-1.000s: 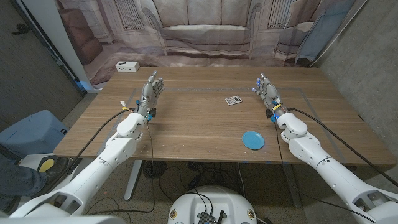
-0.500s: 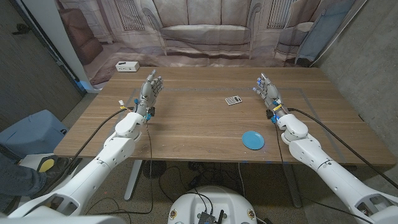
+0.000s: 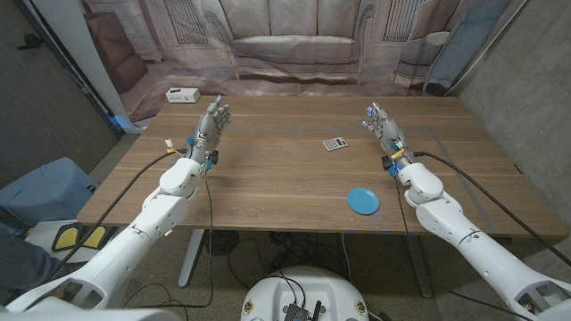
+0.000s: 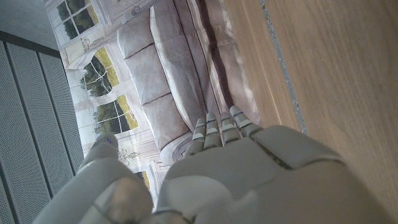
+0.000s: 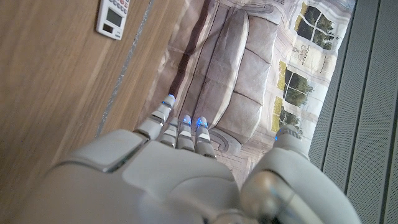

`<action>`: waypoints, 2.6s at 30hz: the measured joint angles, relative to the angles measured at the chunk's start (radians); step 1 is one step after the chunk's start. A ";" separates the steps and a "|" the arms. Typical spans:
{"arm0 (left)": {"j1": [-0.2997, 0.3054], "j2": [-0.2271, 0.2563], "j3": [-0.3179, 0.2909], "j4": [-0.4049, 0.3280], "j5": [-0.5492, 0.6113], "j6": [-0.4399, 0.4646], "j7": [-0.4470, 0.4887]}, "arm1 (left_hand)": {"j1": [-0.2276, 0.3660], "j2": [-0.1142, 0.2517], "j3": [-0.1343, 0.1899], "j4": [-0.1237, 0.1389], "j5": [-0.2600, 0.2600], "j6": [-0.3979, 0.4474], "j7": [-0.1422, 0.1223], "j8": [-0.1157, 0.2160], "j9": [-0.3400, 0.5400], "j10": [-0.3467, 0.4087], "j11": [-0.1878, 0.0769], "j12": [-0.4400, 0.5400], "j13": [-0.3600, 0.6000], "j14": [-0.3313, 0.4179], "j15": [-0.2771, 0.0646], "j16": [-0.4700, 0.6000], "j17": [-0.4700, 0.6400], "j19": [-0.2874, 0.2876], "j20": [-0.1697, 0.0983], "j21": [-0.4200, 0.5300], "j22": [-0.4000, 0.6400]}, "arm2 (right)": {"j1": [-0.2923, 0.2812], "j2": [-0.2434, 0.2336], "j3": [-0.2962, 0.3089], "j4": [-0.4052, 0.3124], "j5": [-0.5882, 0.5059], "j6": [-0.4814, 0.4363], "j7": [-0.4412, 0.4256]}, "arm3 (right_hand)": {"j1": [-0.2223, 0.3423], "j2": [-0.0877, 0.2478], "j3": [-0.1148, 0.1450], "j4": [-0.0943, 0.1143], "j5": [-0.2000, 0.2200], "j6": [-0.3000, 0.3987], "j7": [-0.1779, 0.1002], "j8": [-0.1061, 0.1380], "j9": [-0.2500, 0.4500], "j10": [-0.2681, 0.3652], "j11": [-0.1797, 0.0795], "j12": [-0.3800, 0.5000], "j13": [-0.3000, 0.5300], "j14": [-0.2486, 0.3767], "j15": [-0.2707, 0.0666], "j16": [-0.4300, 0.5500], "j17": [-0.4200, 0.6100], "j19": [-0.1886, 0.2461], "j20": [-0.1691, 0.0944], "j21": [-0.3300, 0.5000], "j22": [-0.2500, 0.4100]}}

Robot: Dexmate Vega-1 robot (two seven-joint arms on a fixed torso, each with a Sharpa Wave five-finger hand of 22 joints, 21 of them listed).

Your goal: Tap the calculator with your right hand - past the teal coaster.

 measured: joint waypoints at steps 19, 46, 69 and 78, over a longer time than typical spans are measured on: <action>-0.011 -0.004 -0.001 0.030 -0.019 -0.041 -0.058 | 0.000 0.000 0.000 0.000 0.000 0.016 0.005 0.000 0.000 0.023 0.002 0.004 -0.015 0.022 0.000 0.004 0.000 0.023 0.002 -0.008 0.000 | -0.010 -0.021 -0.009 -0.043 -0.090 0.022 -0.040 | 0.005 0.005 0.000 0.000 0.000 0.041 -0.016 0.000 0.000 0.014 0.000 0.000 0.000 0.006 -0.006 -0.005 0.005 -0.006 -0.002 -0.016 0.000; -0.006 -0.006 -0.008 0.026 -0.026 -0.063 -0.076 | 0.000 0.000 -0.005 -0.004 0.000 0.034 0.009 0.000 0.000 0.034 0.002 0.004 -0.032 0.027 0.002 0.004 0.000 0.028 0.008 -0.022 0.000 | 0.001 -0.102 -0.034 -0.141 -0.379 -0.089 -0.180 | 0.005 0.005 0.000 0.000 0.000 0.075 -0.032 0.008 0.000 0.027 -0.002 -0.006 0.000 -0.002 -0.017 -0.012 0.005 -0.033 -0.007 -0.033 0.005; -0.004 0.003 -0.010 0.032 -0.020 -0.067 -0.085 | 0.000 0.000 -0.009 -0.008 0.000 0.043 0.007 0.000 0.000 0.036 0.004 0.004 -0.042 0.036 0.000 0.004 0.000 0.028 0.008 -0.037 0.000 | 0.060 -0.126 -0.097 -0.164 -0.565 -0.208 -0.232 | -0.006 0.016 0.000 0.000 0.000 0.084 -0.042 0.001 0.000 0.015 -0.013 -0.021 0.000 -0.033 -0.018 -0.031 0.005 -0.084 -0.011 -0.048 0.005; -0.004 0.002 -0.010 0.034 -0.019 -0.076 -0.086 | 0.000 0.000 -0.009 -0.008 0.000 0.052 0.005 0.000 0.000 0.046 0.000 0.004 -0.046 0.039 0.003 0.004 0.000 0.033 0.013 -0.044 0.000 | 0.087 -0.145 -0.125 -0.193 -0.619 -0.282 -0.213 | -0.011 0.021 0.000 0.000 0.000 0.089 -0.062 -0.012 0.000 -0.023 -0.043 -0.041 0.000 -0.087 -0.008 -0.046 0.005 -0.159 0.007 -0.056 0.005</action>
